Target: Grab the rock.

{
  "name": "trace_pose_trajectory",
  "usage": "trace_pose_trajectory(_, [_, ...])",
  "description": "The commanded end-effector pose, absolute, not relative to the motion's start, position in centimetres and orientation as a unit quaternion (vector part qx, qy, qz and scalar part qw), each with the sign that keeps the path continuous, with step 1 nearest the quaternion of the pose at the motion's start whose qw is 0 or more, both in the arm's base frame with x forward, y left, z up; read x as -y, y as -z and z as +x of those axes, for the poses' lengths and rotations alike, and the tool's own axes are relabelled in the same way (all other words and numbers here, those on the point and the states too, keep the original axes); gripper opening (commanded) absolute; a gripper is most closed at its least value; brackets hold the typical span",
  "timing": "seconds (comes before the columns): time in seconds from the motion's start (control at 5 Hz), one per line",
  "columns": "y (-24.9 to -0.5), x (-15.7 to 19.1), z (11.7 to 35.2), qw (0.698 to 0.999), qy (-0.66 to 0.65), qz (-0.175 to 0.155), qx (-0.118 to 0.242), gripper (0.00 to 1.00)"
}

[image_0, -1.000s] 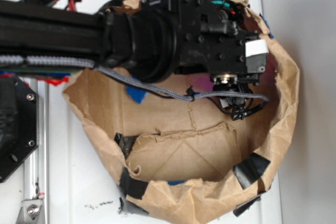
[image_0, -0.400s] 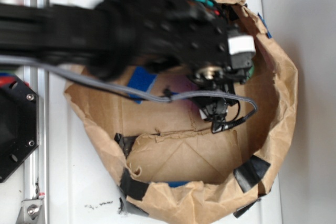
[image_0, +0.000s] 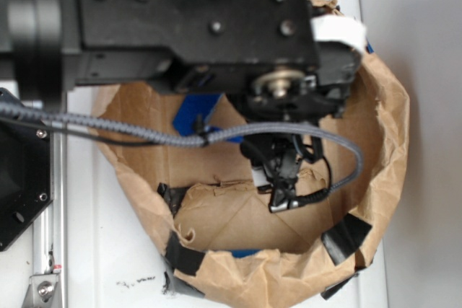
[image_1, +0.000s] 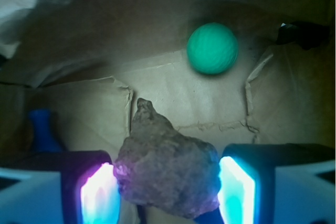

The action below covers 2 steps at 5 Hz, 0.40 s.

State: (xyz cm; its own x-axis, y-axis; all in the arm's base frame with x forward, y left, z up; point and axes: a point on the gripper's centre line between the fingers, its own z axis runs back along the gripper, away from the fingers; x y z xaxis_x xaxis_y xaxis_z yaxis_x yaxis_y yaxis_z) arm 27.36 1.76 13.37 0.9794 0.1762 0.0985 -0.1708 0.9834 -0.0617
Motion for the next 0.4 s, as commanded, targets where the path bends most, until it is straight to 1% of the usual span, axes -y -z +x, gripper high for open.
trace_pose_trajectory(0.0, [-15.78, -0.76, 28.51, 0.993, -0.064, -0.029, 0.090, 0.00])
trace_pose_trajectory(0.2, [-15.81, -0.51, 28.55, 0.994, -0.056, -0.022, 0.092, 0.00])
